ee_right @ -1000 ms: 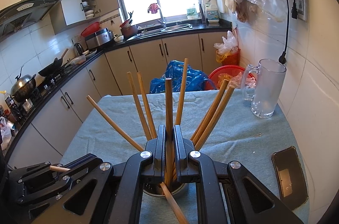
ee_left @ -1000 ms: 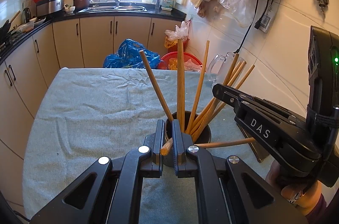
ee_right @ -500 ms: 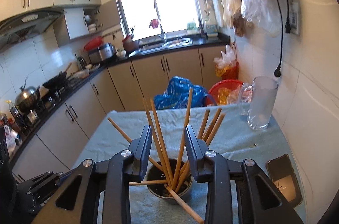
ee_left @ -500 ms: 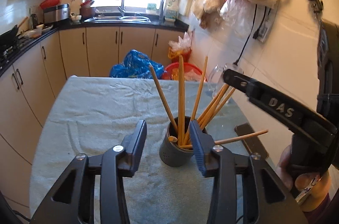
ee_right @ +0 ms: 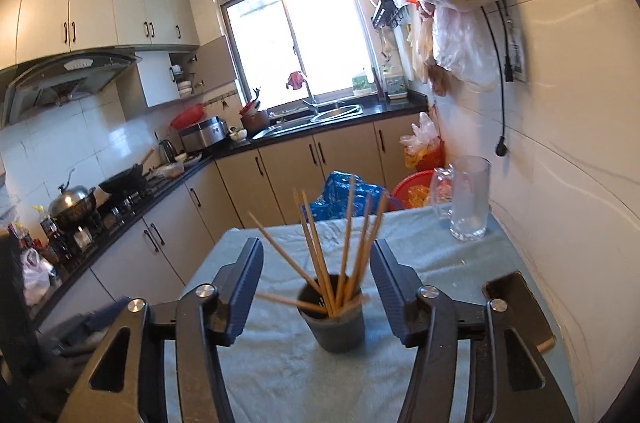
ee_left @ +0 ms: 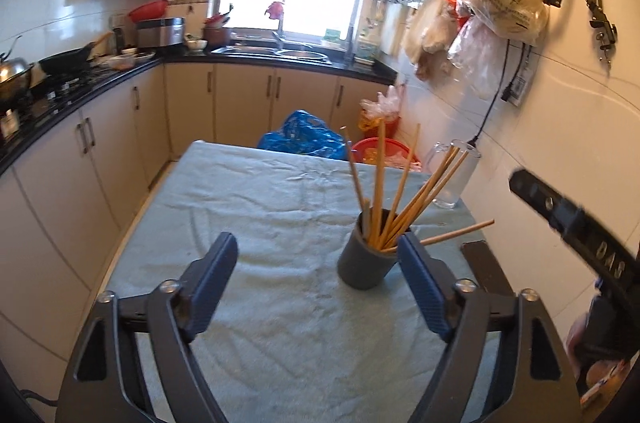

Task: Organize utensils

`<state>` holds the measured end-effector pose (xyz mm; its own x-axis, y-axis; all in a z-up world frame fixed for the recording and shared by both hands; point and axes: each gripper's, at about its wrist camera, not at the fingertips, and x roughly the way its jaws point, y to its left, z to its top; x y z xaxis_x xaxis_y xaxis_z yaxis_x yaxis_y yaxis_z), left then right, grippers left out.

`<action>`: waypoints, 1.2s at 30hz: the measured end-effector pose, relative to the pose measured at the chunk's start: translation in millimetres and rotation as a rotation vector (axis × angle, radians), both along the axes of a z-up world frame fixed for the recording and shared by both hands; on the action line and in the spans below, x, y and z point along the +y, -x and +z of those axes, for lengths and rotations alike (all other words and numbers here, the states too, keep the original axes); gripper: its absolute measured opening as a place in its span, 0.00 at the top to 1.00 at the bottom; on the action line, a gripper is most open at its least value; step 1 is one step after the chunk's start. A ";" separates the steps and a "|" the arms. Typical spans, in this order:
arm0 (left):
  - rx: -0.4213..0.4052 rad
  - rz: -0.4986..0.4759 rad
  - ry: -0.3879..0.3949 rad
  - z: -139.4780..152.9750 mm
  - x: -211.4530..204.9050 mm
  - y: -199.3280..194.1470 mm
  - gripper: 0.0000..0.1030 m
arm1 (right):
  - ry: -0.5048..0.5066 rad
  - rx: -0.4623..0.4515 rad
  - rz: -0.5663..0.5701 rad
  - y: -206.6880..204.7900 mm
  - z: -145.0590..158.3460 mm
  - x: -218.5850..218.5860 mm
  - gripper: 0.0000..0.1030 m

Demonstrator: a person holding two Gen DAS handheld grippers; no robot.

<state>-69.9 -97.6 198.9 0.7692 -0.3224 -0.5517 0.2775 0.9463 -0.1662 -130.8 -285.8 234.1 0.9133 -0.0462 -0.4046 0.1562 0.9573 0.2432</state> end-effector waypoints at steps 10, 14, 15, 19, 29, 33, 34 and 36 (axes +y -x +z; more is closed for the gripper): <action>-0.050 0.099 -0.108 -20.9 4.1 39.0 0.11 | 0.037 0.056 -0.077 39.4 -39.6 -1.9 0.30; -0.066 0.122 -0.081 -27.6 10.0 52.9 0.07 | 0.038 0.082 -0.103 48.5 -52.2 -1.4 0.27; -0.075 0.131 -0.071 -29.1 12.4 56.9 0.06 | 0.035 0.085 -0.116 52.4 -55.8 -1.4 0.27; -0.108 0.170 -0.087 -34.5 14.7 70.9 0.02 | 0.029 0.101 -0.156 60.1 -65.5 -3.7 0.24; -0.090 0.147 -0.114 -45.4 3.7 82.1 0.02 | 0.041 0.155 -0.147 71.9 -83.4 2.3 0.24; -0.106 0.153 -0.127 -43.2 3.6 89.8 0.02 | 0.044 0.138 -0.112 81.2 -76.5 2.4 0.24; -0.114 0.156 -0.131 -41.6 4.4 92.8 0.02 | 0.053 0.133 -0.094 86.1 -73.7 -0.2 0.24; -0.127 0.162 -0.136 -38.3 6.0 98.7 0.01 | 0.096 0.131 -0.061 95.4 -66.9 -5.9 0.24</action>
<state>-168.6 -91.6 160.6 0.8709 -0.1188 -0.4768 0.1311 0.9913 -0.0075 -226.2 -291.7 167.2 0.8472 -0.1441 -0.5114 0.2394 0.9628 0.1252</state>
